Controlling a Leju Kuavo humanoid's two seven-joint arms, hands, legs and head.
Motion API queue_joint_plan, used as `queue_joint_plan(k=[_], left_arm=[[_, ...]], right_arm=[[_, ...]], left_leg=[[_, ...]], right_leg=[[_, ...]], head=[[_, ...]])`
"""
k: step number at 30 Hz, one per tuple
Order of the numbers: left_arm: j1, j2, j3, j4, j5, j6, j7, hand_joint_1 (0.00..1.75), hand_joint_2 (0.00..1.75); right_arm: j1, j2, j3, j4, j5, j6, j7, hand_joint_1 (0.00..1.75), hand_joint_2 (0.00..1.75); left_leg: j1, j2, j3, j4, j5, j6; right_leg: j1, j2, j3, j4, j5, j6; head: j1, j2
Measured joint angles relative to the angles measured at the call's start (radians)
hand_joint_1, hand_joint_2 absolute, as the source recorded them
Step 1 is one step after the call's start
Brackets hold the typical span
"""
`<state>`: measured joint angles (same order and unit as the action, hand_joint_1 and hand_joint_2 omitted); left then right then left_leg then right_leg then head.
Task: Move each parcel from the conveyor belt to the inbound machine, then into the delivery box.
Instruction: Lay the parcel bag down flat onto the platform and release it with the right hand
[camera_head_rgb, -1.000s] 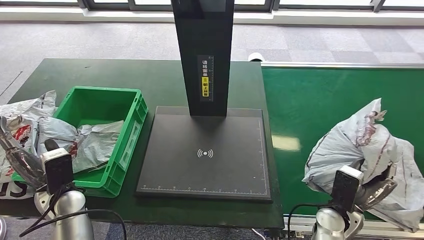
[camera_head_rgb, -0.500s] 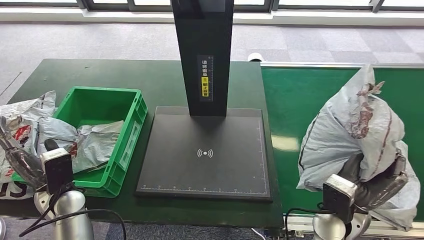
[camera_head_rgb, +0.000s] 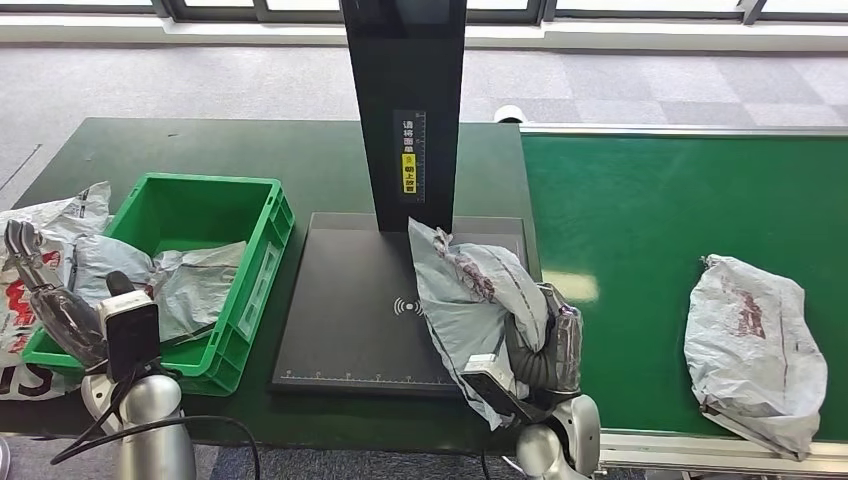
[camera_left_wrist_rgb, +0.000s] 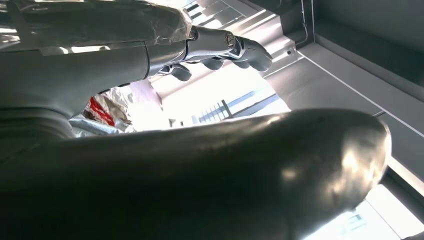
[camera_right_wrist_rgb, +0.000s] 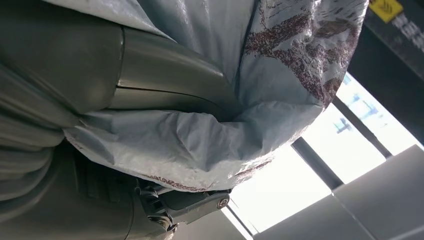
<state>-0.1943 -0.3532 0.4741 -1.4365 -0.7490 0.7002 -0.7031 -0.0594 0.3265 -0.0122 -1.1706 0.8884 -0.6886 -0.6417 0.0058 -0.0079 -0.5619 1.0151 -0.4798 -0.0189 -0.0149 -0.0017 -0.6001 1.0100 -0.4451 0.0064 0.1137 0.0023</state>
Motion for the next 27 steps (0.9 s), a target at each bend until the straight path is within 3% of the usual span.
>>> queue_joint_plan(k=[12,13,15,17,19,24,27], left_arm=[[-0.003,0.000,-0.012,0.023,-0.015,0.000,0.000,0.00,0.00],[-0.004,0.000,-0.013,0.024,-0.016,0.000,0.000,0.00,0.00],[-0.004,0.000,-0.015,0.027,-0.017,0.000,0.000,0.00,0.00],[-0.005,0.000,-0.015,0.030,-0.023,0.000,0.000,0.00,0.00],[-0.005,0.000,-0.016,0.033,-0.029,0.000,0.000,0.00,0.00],[-0.006,0.000,-0.016,0.037,-0.037,0.000,0.000,0.00,0.00],[-0.005,0.000,-0.016,0.035,-0.037,0.000,0.000,0.00,0.00]], right_arm=[[-0.052,0.000,-0.001,0.167,0.018,-0.009,-0.001,1.75,1.75],[-0.054,0.000,-0.001,0.173,0.018,-0.010,0.000,1.66,1.75],[-0.058,0.000,-0.001,0.185,0.017,-0.011,0.002,0.79,1.75],[-0.066,0.000,-0.001,0.202,0.010,-0.010,0.015,0.00,0.87],[-0.079,-0.001,-0.001,0.233,0.008,-0.007,0.055,0.00,0.00],[-0.122,-0.012,-0.002,0.335,0.026,-0.004,0.208,0.00,0.00],[-0.137,-0.019,-0.013,0.367,-0.004,-0.010,0.257,0.00,0.00]], left_leg=[[0.000,0.001,0.000,0.000,0.000,0.000],[0.000,0.001,0.000,0.000,0.000,0.000],[0.000,0.001,0.000,0.000,0.000,0.000],[0.000,0.001,0.001,0.000,0.000,0.000],[0.000,0.002,0.001,0.000,0.000,0.000],[0.000,0.003,0.001,0.000,0.000,0.000],[0.000,0.003,0.001,0.000,0.000,0.000]], right_leg=[[0.000,0.001,0.000,0.000,0.000,0.000],[0.000,0.001,-0.001,0.000,0.000,0.000],[0.000,0.001,-0.001,0.000,0.000,0.000],[0.000,0.001,-0.001,0.000,0.000,0.000],[0.000,0.002,-0.001,0.000,0.000,0.000],[0.000,0.003,0.000,0.000,0.001,0.000],[0.000,0.003,0.000,0.000,0.001,0.000]], head=[[0.000,0.000],[0.000,0.000],[0.000,0.000],[0.000,0.000],[0.000,0.000],[0.000,0.000],[0.000,0.000]])
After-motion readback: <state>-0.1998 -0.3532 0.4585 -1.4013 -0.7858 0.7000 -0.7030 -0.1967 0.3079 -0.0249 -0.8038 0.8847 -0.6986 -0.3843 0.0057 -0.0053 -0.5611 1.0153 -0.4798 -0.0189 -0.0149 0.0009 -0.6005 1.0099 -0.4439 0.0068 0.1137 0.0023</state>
